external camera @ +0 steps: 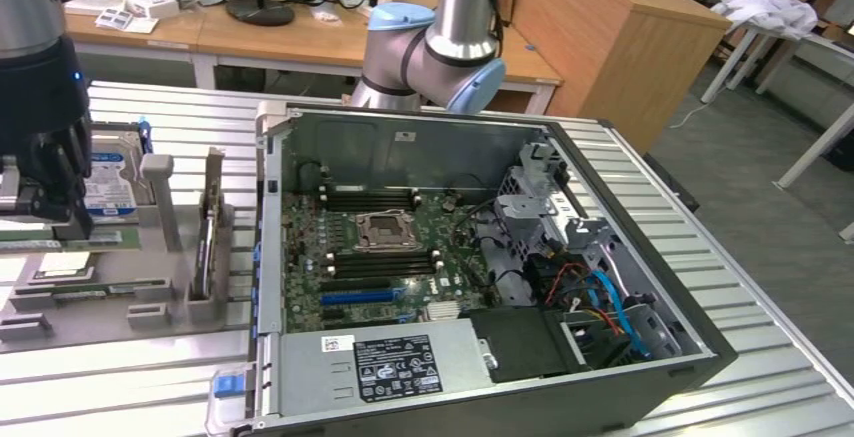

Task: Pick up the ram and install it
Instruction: 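Pick up the ram and move it above insertion slot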

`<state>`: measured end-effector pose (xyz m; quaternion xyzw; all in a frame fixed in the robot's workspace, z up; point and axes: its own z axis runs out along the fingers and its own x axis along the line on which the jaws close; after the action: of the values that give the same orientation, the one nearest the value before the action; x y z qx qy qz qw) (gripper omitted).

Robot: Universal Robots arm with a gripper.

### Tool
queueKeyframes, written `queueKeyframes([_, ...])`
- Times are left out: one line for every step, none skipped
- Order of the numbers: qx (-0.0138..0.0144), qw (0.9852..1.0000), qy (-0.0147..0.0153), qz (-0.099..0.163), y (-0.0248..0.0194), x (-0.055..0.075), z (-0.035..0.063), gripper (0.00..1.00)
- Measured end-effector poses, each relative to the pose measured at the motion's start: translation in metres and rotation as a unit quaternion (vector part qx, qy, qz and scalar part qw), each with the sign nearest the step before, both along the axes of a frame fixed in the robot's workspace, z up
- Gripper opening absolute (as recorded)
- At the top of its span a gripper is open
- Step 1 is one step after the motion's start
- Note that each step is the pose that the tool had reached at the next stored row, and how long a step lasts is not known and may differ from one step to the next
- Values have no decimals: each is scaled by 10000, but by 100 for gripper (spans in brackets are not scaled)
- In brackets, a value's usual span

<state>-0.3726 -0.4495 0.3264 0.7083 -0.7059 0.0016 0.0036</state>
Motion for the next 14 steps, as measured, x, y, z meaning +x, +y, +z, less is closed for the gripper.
queueKeyframes([0,10000,0,0,0,0,22,12])
queueKeyframes([0,10000,0,0,0,0,45,12])
queueKeyframes([0,10000,0,0,0,0,67,12])
queueKeyframes([0,10000,0,0,0,0,87,12])
queueKeyframes([0,10000,0,-1,0,0,104,12])
queueKeyframes([0,10000,0,0,0,0,118,12])
queueKeyframes([0,10000,-1,-1,0,0,128,12])
queueKeyframes([0,10000,-1,-1,0,0,137,12])
queueKeyframes([0,10000,-1,-1,0,0,144,12])
queueKeyframes([0,10000,-1,-1,0,0,149,12])
queueKeyframes([0,10000,-1,-1,0,0,155,12])
queueKeyframes([0,10000,-1,-1,0,0,159,12])
queueKeyframes([0,10000,-1,-1,0,0,163,12])
queueKeyframes([0,10000,-1,-1,0,0,166,12])
